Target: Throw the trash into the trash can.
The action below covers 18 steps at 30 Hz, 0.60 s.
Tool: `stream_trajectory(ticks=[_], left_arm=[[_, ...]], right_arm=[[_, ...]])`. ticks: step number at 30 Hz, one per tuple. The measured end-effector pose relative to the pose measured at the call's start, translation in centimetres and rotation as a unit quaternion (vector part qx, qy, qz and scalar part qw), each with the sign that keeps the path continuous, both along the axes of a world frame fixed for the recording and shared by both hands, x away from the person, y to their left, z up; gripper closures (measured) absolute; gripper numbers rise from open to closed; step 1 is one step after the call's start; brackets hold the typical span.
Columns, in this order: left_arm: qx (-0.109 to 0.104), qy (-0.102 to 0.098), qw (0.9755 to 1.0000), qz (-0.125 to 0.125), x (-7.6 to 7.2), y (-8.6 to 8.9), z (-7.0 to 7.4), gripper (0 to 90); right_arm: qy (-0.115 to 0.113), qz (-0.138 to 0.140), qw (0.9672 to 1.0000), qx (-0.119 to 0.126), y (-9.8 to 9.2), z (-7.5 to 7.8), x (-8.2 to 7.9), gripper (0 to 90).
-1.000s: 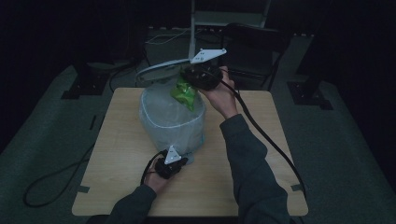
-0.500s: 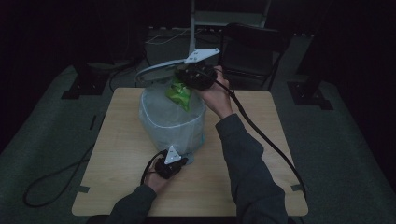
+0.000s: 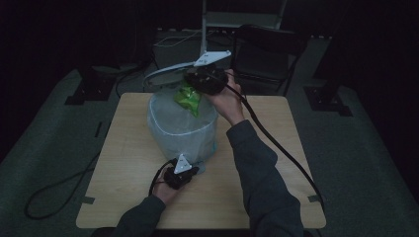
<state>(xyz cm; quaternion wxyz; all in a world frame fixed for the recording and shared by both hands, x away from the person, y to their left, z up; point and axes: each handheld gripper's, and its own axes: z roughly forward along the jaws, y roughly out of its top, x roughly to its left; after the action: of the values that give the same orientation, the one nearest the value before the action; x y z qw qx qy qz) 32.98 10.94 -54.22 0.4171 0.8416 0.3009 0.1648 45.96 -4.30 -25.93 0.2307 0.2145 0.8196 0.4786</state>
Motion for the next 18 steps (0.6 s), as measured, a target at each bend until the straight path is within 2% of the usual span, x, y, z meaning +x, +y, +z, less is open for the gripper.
stream_trajectory(ticks=[6,11,18], left_arm=[[0.0,0.0,1.0,0.0,0.0,0.0,0.0,90.0],[0.0,0.0,1.0,0.0,0.0,0.0,0.0,90.0],[0.0,0.0,1.0,0.0,0.0,0.0,0.0,90.0]], right_arm=[[0.001,-0.003,1.0,0.002,0.05,-0.05,0.11,82.5],[0.002,-0.001,1.0,0.006,0.0,-0.05,0.09,73.8],[-0.002,0.002,1.0,0.0,-0.14,0.14,-0.26,70.3]])
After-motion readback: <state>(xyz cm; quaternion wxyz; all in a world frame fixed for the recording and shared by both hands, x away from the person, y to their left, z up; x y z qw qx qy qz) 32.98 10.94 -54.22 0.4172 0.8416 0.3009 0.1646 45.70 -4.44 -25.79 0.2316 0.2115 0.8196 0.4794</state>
